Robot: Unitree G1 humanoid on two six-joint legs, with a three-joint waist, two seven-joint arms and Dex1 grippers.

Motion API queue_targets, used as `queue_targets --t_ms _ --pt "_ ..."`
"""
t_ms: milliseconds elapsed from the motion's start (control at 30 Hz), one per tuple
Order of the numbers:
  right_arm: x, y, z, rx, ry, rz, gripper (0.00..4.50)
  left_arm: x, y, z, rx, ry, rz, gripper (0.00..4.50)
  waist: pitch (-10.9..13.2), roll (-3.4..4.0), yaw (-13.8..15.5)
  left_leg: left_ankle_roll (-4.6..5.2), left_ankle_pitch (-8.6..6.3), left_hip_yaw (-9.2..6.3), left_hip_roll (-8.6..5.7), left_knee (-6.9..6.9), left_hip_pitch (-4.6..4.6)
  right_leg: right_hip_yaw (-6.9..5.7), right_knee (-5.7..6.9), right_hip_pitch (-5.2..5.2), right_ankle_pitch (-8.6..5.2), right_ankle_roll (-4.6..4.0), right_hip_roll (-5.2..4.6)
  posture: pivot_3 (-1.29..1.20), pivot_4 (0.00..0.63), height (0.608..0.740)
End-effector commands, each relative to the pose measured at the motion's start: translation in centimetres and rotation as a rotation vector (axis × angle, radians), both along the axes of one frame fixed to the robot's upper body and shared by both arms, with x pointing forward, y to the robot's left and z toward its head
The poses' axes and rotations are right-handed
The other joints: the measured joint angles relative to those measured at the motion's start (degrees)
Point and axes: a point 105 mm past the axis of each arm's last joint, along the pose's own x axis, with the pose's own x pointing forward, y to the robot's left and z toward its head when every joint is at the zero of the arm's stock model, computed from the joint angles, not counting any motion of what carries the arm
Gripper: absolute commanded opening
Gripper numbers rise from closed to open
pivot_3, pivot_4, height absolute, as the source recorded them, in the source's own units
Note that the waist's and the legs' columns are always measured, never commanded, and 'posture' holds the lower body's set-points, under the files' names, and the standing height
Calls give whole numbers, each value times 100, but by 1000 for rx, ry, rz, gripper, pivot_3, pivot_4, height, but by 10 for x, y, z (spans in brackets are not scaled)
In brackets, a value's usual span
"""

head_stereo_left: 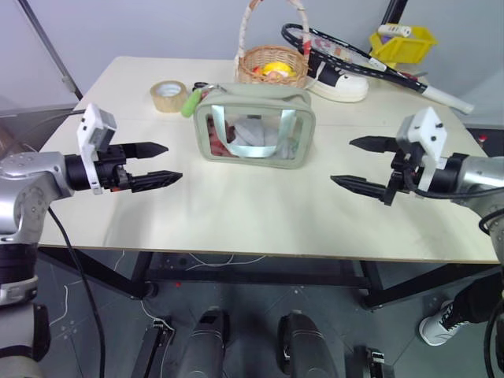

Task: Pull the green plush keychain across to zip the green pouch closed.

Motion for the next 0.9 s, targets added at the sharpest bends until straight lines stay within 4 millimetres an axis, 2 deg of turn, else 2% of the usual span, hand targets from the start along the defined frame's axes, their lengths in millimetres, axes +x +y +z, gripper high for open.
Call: queue_targets --t_ms 33,400,667,800,900 --pt "-2 1 13 6 -58 1 4500 0 3 15 -20 -58 11 4418 0 0 1 0 0 0 0 0 0 0 0 0 0 0 0 0 150 644" --pt "0 3 14 17 -45 -15 4500 6 4 20 -53 -76 32 4418 0 0 1 0 0 1 0 0 -1 0 0 0 0 0 -1 0 150 644" --pt "14 21 27 12 -65 -21 4500 8 4 32 -100 -90 35 4418 0 0 -7 1 0 1 0 0 -2 1 0 -3 0 0 -1 0 150 644" --pt "27 41 43 19 -84 25 4500 9 1 45 -144 -107 23 4418 0 1 -22 1 0 1 0 0 -3 0 1 -4 0 0 0 0 150 644" --pt "47 64 48 -92 -123 42 4500 7 -4 49 -174 -117 0 4418 1 1 -55 1 1 3 -1 -3 -4 1 1 -8 0 0 2 0 150 644"
